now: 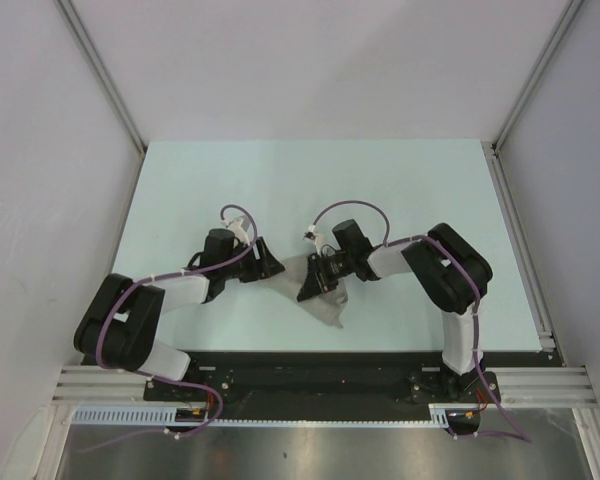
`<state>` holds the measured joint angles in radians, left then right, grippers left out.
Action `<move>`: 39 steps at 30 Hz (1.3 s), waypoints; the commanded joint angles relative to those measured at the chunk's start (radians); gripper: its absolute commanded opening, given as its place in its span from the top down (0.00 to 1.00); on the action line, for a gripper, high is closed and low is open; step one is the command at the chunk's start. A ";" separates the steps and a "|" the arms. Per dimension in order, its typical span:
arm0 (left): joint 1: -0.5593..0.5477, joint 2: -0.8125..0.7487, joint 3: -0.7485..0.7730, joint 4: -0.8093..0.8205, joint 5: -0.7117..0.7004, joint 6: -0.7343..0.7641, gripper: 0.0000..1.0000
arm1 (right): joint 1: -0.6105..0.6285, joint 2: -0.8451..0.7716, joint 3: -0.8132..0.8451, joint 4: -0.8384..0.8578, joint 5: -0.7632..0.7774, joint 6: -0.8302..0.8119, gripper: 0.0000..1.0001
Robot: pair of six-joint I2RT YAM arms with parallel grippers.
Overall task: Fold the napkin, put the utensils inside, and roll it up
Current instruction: Roll the napkin with the utensil
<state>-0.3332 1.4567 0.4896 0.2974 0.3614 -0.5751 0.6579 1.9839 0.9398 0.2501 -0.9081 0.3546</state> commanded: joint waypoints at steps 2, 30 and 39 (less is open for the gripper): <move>0.003 -0.018 -0.034 0.014 0.025 0.009 0.37 | -0.003 0.056 -0.018 -0.046 -0.049 0.030 0.80; 0.003 0.103 0.046 0.022 0.068 -0.002 1.00 | 0.314 -0.355 0.102 -0.381 1.021 -0.321 0.32; 0.003 0.120 0.066 0.014 0.068 -0.002 1.00 | 0.422 -0.263 0.129 -0.368 1.108 -0.385 0.47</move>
<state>-0.3313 1.5566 0.5228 0.3256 0.4427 -0.5842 1.0576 1.7008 1.0485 -0.1528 0.1177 0.0227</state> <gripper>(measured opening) 0.024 0.542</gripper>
